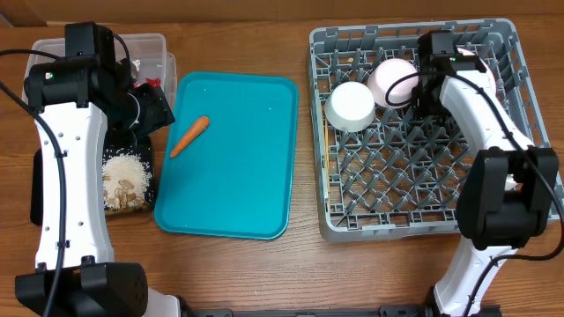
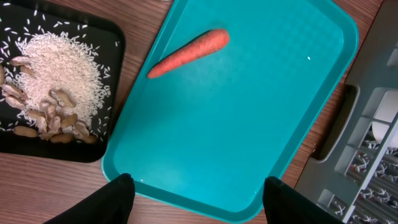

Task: Sort waste into correct bins and load items into the dishwasher
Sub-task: 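Lower the plate into the rack's upper right area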

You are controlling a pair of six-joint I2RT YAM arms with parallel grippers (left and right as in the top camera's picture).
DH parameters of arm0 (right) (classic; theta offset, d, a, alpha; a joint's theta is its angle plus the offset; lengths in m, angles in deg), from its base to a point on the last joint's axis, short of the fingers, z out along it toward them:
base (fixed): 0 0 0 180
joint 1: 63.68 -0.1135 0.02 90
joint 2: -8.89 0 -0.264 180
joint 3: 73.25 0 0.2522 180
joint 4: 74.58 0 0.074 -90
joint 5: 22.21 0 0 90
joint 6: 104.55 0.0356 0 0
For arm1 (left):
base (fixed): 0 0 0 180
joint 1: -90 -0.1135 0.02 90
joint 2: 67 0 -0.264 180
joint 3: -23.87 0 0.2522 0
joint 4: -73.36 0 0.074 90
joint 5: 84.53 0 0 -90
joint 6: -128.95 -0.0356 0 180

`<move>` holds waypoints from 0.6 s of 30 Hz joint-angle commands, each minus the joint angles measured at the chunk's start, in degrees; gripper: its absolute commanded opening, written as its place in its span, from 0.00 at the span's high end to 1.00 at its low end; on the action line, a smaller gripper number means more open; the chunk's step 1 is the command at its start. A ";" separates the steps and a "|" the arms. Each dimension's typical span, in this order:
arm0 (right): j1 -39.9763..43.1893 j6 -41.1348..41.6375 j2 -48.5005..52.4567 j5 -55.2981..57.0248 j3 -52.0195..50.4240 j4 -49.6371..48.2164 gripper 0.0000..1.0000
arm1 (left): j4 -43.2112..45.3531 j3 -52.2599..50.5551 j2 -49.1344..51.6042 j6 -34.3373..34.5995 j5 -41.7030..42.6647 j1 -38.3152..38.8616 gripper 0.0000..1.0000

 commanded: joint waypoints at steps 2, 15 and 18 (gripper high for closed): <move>0.85 3.82 0.26 7.15 0.04 -0.61 0.00 | -0.11 0.87 -0.72 -0.96 -0.42 0.15 0.32; 3.32 12.46 -6.21 10.58 0.22 -0.79 0.61 | -0.11 0.87 -0.72 -0.96 -0.39 0.15 0.32; 4.26 12.46 -7.69 10.60 0.22 -0.92 0.61 | -0.13 0.87 -0.72 -0.96 -0.42 0.15 0.32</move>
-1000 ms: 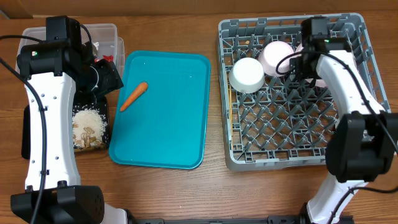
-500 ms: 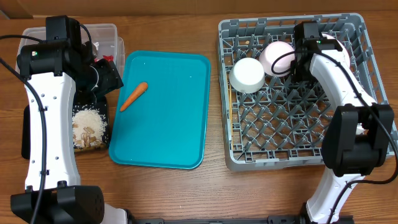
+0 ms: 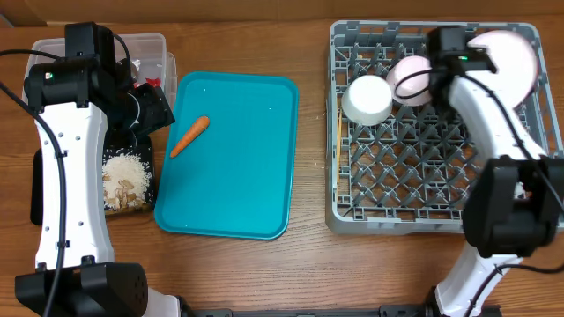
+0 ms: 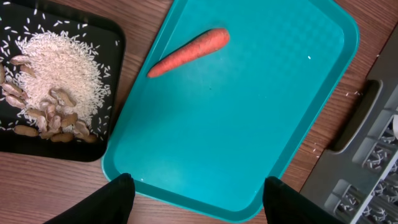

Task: Sort waste into correct bins and load items into the dishwasher

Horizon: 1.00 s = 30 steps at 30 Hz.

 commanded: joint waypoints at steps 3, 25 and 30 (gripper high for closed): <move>1.99 1.79 -4.48 3.39 0.22 -0.15 0.62 | -0.04 0.87 -0.72 -0.96 -0.42 0.15 0.32; 2.14 -15.87 -0.79 -14.56 0.15 -3.50 0.16 | -0.39 0.87 -0.72 -1.16 -0.61 0.15 0.32; 2.14 -15.89 1.29 -12.24 0.15 -3.72 0.15 | -0.44 0.87 -0.72 -1.16 -1.92 0.15 0.32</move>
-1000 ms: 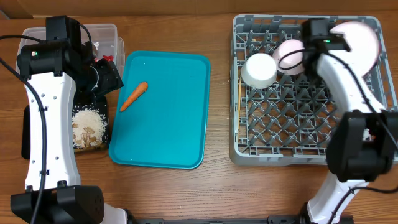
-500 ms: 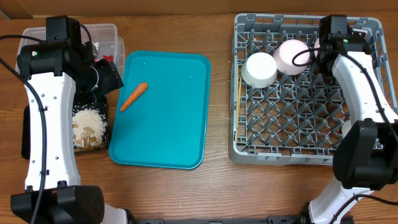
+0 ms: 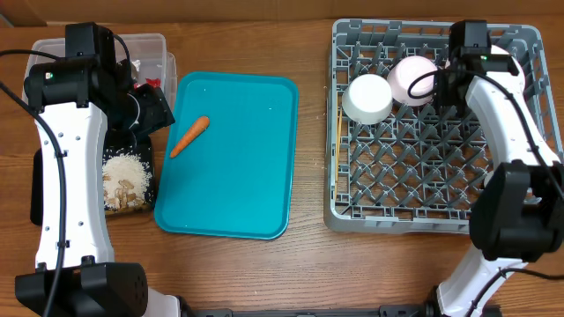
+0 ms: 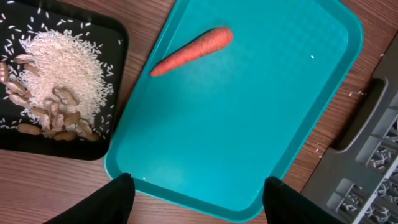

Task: Sort waste into correct bins and load items into the dishwasher

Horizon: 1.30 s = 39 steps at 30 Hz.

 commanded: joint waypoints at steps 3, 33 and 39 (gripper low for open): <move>0.02 -0.85 2.12 4.02 0.13 -1.07 0.15 | -0.13 0.87 -0.72 -1.11 -1.31 0.15 0.32; 0.83 -7.58 2.21 4.66 0.02 -6.12 0.12 | -0.35 0.87 -0.72 -1.14 -1.33 0.15 0.32; 1.38 -10.12 3.65 4.63 0.02 -6.71 0.11 | -0.35 0.87 -0.72 -1.14 -1.33 0.15 0.32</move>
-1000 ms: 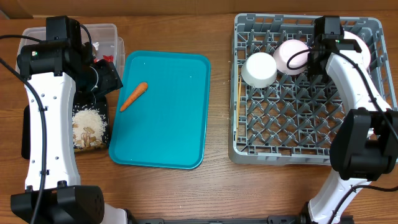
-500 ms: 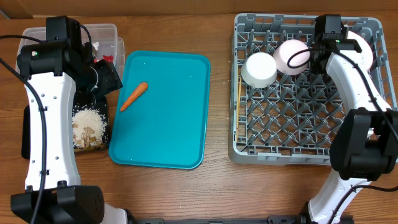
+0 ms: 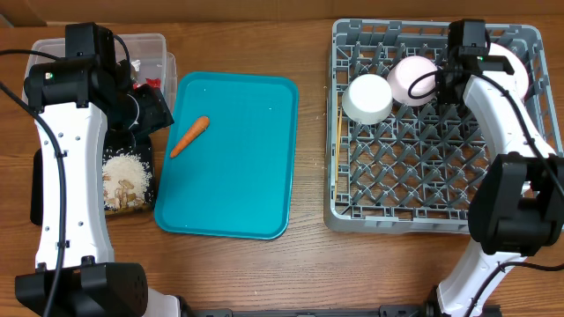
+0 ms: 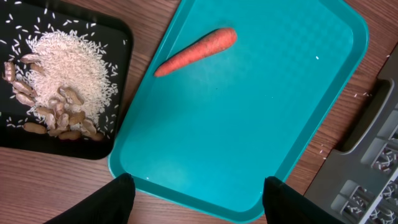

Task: Sort waste into correct bins and load items into the dishwasher

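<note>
An orange carrot [image 3: 189, 136] [image 4: 196, 51] lies on the teal tray [image 3: 247, 167] [image 4: 249, 124], near its left edge. My left gripper [image 3: 157, 110] [image 4: 199, 205] hangs open and empty over the tray's near edge, with the carrot well ahead of it. The grey dish rack [image 3: 414, 176] holds a white bowl [image 3: 367, 99], a pink bowl [image 3: 412, 77] and a pink plate [image 3: 518, 63] standing at its back right. My right gripper [image 3: 442, 88] sits over the rack between the pink bowl and the plate; its jaws do not show.
A black tray [image 3: 148, 172] [image 4: 18, 134] with rice and peanuts lies left of the teal tray. Behind it stands a clear container [image 3: 150, 46] holding scraps. The rack's corner [image 4: 373, 168] shows at the right of the left wrist view.
In the left wrist view the tray, carrot and black tray sit slightly further right and lower, so my left gripper has shifted a little. The right arm and rack look nearly unchanged.
The rack first stood close to the teal tray with my right gripper at the pink bowl. It then stood further right, with a pink plate showing at its back right. The plate has stayed there since. My left gripper stayed open over the tray throughout.
</note>
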You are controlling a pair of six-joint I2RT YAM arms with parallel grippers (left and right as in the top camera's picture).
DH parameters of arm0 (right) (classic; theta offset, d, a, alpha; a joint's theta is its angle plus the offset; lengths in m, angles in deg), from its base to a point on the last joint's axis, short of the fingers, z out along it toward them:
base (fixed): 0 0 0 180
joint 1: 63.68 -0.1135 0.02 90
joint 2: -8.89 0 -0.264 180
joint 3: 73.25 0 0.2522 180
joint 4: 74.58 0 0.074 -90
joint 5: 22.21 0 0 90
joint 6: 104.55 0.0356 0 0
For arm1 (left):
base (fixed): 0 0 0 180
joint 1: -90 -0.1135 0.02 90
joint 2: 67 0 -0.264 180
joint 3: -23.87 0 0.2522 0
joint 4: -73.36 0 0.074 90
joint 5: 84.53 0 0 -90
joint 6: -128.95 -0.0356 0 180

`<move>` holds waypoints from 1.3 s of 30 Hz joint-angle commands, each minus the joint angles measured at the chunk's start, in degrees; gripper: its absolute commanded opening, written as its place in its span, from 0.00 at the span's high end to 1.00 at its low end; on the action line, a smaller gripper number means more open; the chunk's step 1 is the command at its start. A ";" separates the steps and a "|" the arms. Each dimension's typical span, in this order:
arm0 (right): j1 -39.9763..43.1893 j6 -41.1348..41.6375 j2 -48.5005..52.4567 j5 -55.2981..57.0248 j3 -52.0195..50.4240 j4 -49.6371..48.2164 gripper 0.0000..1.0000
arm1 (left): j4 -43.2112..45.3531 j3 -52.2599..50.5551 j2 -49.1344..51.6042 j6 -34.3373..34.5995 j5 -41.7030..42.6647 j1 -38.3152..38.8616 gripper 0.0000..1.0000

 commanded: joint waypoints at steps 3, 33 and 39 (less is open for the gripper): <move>0.76 -1.73 2.43 0.04 0.02 -0.33 0.11 | -0.13 0.87 -0.72 -1.11 -0.61 0.15 0.32; 3.28 8.83 -1.27 21.92 1.46 -7.10 0.05 | -0.59 0.87 -0.72 -1.11 -1.95 0.15 0.32; 7.04 8.83 -1.27 18.36 1.46 -7.52 0.07 | -0.57 0.87 -0.72 -1.11 -1.99 0.15 0.32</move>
